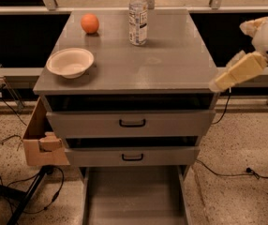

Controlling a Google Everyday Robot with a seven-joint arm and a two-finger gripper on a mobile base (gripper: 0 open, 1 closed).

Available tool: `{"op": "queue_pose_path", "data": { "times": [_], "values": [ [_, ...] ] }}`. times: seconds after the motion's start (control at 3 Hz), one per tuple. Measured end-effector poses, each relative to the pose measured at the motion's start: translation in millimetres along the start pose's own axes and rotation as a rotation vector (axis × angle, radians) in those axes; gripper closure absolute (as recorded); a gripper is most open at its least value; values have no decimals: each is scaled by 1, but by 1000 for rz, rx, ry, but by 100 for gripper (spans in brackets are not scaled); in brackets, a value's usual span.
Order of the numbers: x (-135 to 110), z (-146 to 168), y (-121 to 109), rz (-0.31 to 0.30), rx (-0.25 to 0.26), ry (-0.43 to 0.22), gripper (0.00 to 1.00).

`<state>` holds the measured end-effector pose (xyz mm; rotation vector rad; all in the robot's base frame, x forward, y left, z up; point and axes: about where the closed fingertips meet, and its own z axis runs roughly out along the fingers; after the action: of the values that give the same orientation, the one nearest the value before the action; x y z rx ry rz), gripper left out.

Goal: Place blue plastic bottle into bottom drawer

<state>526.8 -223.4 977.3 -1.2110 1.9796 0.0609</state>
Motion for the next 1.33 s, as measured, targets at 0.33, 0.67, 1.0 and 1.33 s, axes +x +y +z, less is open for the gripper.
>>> {"op": "queue_pose_path", "data": {
  "times": [0.33, 0.67, 1.0, 1.33],
  "values": [
    [-25, 23, -45, 109, 84, -212, 0],
    [-52, 38, -96, 175, 179, -375, 0],
    [-55, 37, -108, 187, 216, -396, 0],
    [-57, 42, -106, 192, 214, -394, 0]
  ]
}}
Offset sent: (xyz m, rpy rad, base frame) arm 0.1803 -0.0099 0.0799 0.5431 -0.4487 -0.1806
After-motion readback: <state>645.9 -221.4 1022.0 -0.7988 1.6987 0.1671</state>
